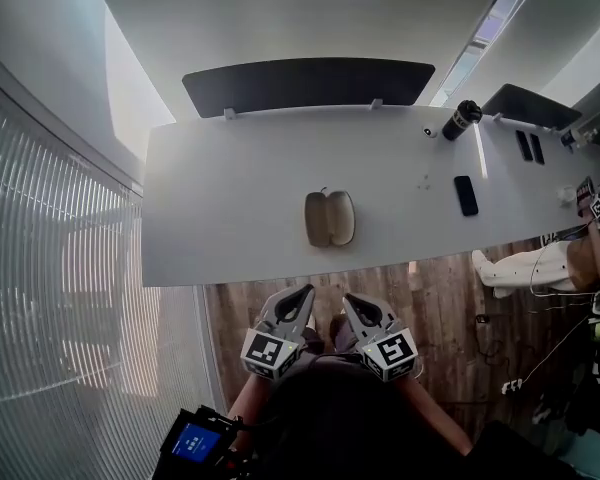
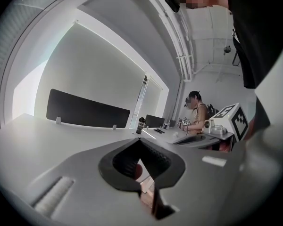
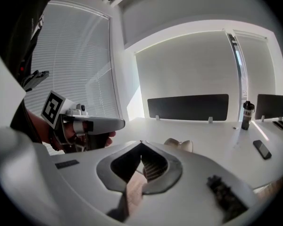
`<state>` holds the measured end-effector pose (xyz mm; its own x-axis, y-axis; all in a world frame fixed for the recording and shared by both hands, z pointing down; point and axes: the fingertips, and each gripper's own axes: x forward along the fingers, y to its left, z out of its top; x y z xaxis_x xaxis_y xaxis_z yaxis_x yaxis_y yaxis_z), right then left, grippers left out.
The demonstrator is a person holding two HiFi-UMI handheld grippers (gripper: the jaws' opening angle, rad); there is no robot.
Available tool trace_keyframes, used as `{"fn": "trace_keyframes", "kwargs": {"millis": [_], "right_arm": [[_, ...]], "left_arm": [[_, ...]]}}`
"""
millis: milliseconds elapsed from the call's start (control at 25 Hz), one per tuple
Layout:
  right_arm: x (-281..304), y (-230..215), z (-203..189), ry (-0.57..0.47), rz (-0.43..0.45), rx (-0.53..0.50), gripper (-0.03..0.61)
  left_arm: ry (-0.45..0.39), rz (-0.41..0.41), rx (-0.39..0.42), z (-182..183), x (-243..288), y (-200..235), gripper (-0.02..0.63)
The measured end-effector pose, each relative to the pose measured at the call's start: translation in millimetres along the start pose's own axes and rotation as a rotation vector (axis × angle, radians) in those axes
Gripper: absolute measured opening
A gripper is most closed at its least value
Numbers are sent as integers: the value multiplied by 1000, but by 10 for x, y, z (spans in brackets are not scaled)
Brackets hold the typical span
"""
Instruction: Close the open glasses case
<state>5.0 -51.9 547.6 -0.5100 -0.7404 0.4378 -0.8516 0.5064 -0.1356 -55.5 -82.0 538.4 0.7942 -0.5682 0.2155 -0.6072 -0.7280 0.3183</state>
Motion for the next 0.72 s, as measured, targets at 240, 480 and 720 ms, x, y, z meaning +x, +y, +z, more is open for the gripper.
{"fn": "trace_keyframes", "kwargs": {"millis": [240, 480, 720], "right_arm": [[122, 37, 72, -1, 25, 3, 5], [185, -78, 167, -17, 43, -23, 5], [154, -359, 96, -15, 37, -18, 5]], "left_arm": [[-17, 47, 19, 38, -10, 147, 6], [8, 74, -9, -83, 77, 287, 6], [21, 84, -14, -98, 345, 268, 6]]}}
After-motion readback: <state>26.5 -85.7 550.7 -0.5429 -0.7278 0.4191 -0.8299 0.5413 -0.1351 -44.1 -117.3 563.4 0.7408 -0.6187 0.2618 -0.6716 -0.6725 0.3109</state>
